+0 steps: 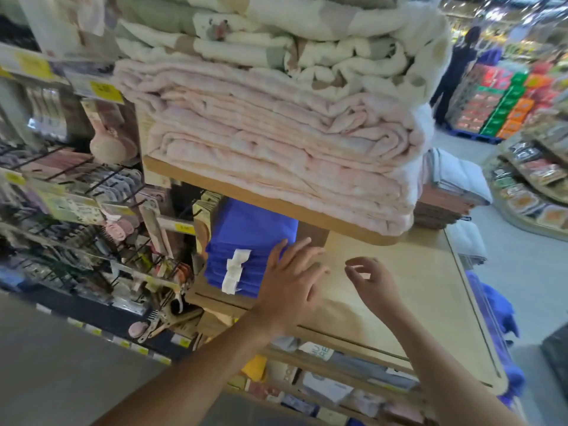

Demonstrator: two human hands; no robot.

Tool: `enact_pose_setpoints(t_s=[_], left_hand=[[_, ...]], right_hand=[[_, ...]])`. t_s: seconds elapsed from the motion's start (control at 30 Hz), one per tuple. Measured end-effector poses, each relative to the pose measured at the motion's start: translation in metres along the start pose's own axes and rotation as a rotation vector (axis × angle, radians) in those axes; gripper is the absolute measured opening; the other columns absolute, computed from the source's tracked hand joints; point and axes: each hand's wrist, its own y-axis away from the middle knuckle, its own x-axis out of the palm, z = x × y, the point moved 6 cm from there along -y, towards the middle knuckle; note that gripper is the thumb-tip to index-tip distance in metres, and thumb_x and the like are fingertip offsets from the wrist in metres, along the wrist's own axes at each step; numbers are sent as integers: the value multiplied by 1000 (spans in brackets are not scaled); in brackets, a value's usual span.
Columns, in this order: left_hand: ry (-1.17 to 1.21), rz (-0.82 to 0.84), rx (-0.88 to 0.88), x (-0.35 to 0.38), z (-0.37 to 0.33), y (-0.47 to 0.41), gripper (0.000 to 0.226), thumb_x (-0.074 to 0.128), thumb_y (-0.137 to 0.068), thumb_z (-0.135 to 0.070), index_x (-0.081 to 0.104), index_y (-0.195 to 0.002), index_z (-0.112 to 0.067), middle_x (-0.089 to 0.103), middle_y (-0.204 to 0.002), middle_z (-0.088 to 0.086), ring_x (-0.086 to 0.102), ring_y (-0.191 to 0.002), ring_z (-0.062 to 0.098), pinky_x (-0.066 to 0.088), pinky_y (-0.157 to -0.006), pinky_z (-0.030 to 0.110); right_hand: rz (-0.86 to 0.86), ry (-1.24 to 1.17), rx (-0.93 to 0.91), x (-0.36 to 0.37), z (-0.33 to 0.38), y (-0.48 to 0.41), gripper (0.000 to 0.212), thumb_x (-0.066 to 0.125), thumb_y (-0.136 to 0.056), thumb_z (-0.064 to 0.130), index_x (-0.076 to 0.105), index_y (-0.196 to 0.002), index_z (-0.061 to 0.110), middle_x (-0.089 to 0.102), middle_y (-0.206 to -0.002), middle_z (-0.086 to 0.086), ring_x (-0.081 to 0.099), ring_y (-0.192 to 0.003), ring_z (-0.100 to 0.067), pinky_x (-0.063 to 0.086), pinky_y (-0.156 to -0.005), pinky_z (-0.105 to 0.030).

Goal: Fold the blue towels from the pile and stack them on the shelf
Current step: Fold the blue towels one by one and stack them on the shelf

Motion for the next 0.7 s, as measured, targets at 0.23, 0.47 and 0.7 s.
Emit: enact_pose_setpoints(t_s=[0.23,0.47,0.7], left_hand=[[183,237,30,99,-67,-17,34,51,-85,-16,65,-115,-23,58,-135,0,43,-138,22,37,-115,43],[128,667,-84,230,-136,-25,43,40,-97,-42,50,-137,-31,44,-153,-4,34,-144,16,23,-119,33],[-49,790,-250,302,-199,-44,57,27,-95,-56,32,-148,-39,23,-164,-8,12,-155,19,-2,-119,67]], right_hand=[[-133,226,-22,-99,-88,29,21,73,-90,24,66,-99,41,58,-108,23,61,-87,2,43,-81,-17],[-237,240,65,-194,-178,40,22,72,-88,17,69,-101,35,60,-111,19,55,-109,-3,42,-95,-23],[-210,135,362,-259,-292,36,26,63,-90,10,69,-106,29,69,-110,3,62,-81,-1,40,-70,-5]])
